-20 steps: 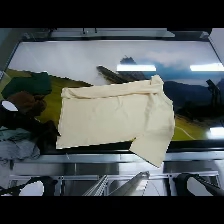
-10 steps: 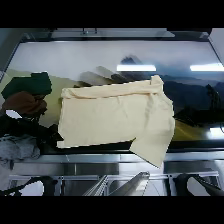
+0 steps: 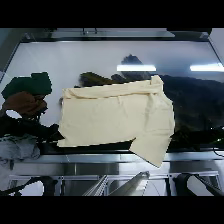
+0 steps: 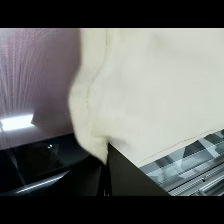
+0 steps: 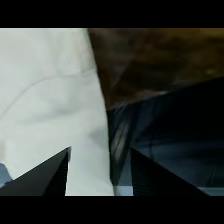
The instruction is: Fold the shirts.
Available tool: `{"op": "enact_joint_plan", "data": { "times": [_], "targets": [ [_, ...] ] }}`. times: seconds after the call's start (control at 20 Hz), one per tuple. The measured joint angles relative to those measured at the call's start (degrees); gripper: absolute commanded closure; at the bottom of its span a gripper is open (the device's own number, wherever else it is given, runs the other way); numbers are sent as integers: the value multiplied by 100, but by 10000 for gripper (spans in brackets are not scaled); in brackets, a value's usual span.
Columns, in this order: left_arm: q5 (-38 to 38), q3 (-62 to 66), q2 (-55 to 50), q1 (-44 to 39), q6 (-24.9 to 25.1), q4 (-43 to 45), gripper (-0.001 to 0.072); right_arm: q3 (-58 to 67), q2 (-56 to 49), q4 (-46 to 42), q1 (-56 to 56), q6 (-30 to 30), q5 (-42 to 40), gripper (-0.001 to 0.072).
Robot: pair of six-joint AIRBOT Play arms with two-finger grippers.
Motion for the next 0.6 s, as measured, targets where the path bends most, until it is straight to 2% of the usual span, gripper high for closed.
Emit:
{"op": "enact_joint_plan", "data": {
  "times": [0.15,0.25,0.35,0.45,0.5,0.55,0.6],
  "targets": [
    [9,0,0,0,2,0,685,-199,-258,221,-33,-48,4,279],
    [7,0,0,0,2,2,685,-271,-468,516,-39,-330,22,288],
    [-2,0,0,0,4,4,685,-315,-684,817,-42,-693,4,470],
    [-20,0,0,0,7,4,685,-334,-863,1088,-42,-986,-35,471],
    [-33,0,0,0,9,4,685,-337,-929,1193,-44,-1088,-26,517],
    [-42,0,0,2,9,4,685,-339,-973,1244,-44,-1187,-24,675],
    [-63,0,-2,2,9,11,685,-343,-1014,1276,-46,-1274,-22,695]
  ]
}}
